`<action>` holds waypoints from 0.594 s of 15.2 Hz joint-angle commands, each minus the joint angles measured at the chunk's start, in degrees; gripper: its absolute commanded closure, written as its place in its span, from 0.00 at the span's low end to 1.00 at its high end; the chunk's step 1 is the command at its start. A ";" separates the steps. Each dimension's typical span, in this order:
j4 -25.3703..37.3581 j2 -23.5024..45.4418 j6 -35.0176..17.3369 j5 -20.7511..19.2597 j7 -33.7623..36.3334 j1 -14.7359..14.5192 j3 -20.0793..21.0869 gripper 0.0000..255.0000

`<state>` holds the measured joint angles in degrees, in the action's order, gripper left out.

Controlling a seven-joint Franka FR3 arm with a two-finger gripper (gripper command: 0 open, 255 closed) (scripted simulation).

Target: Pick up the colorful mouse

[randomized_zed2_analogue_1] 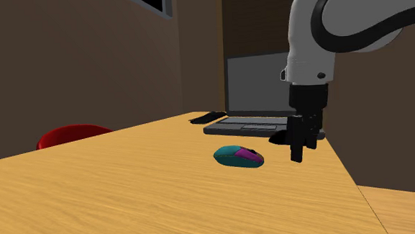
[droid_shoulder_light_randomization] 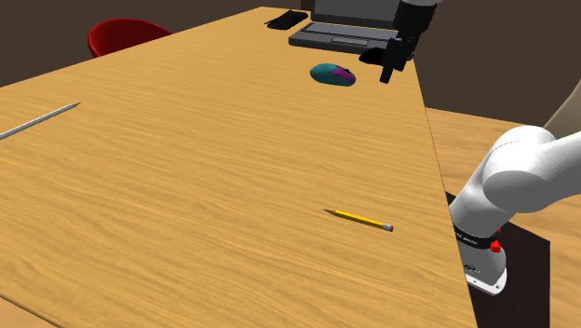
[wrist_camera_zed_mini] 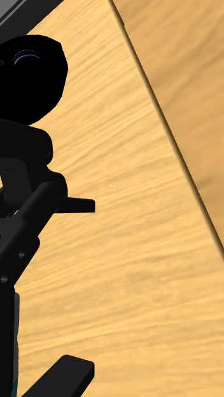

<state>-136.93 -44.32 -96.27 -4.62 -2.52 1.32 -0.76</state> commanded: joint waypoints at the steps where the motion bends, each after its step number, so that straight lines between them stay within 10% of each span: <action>1: 0.00 0.00 0.00 0.00 0.00 0.00 0.00 0.00; 9: 7.37 8.34 -8.41 1.81 -7.34 -6.46 2.20 0.00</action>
<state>-130.48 -36.84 -103.76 -3.11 -9.03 -4.26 0.98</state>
